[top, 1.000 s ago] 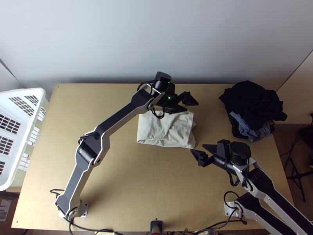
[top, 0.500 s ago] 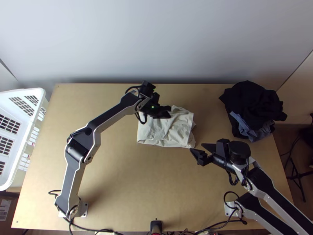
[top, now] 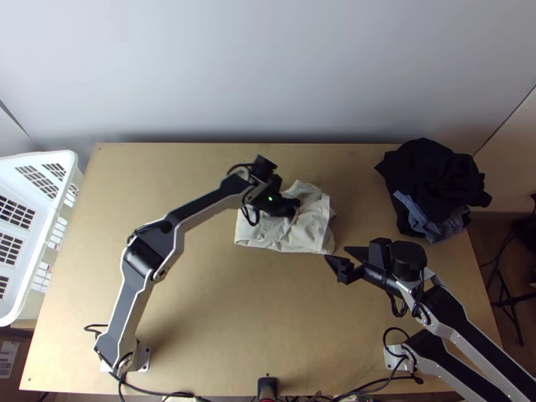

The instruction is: Fold the t-shirt

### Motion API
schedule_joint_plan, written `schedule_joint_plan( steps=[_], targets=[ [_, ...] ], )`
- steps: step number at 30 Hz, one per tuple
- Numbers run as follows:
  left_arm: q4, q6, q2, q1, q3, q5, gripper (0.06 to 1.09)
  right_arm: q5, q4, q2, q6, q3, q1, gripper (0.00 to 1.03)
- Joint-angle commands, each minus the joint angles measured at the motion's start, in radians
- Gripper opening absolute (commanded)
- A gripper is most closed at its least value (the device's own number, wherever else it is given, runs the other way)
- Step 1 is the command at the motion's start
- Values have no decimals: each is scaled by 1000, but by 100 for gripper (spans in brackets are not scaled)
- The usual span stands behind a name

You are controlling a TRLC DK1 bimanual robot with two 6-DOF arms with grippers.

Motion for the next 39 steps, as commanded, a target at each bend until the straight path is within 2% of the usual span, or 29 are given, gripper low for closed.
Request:
schedule_joint_plan(
  steps=[1, 3, 4, 12, 21, 22, 25, 26, 29, 31, 32, 39],
  targets=[
    [-79, 34, 120, -85, 35, -108, 9, 4, -2, 7, 0, 0, -4, 96],
    [-213, 71, 177, -89, 138, -125, 9, 4, 2, 16, 2, 2, -4, 96],
    [-226, 72, 186, -89, 157, -131, 9, 4, 4, 21, 2, 2, -4, 96],
    [-223, 72, 134, -33, 161, -145, 9, 4, 2, 39, 0, 14, 1, 96],
    [-256, 14, -162, -10, 187, -18, 10, 4, -9, 65, 0, 32, 5, 97],
    [-260, 0, -188, -10, 190, -10, 14, 5, -9, 74, 0, 34, 4, 99],
    [-266, -21, -255, -8, 190, 33, 42, 5, -12, 93, 8, 42, -4, 99],
    [-269, -21, -272, -5, 190, 33, 45, 5, -13, 96, 9, 43, -4, 99],
    [-309, -17, -303, 19, 189, 58, 48, 16, -7, 97, 6, 12, -9, 99],
    [-363, 23, -332, 39, 175, 58, 54, 22, 1, 100, -12, -12, -56, 99],
    [-391, 46, -351, 49, 158, 58, 54, 22, -1, 102, -30, -20, -82, 99],
    [-358, 140, -581, 154, -156, 45, 53, 19, -6, 114, -173, -60, -246, 99]
  ],
)
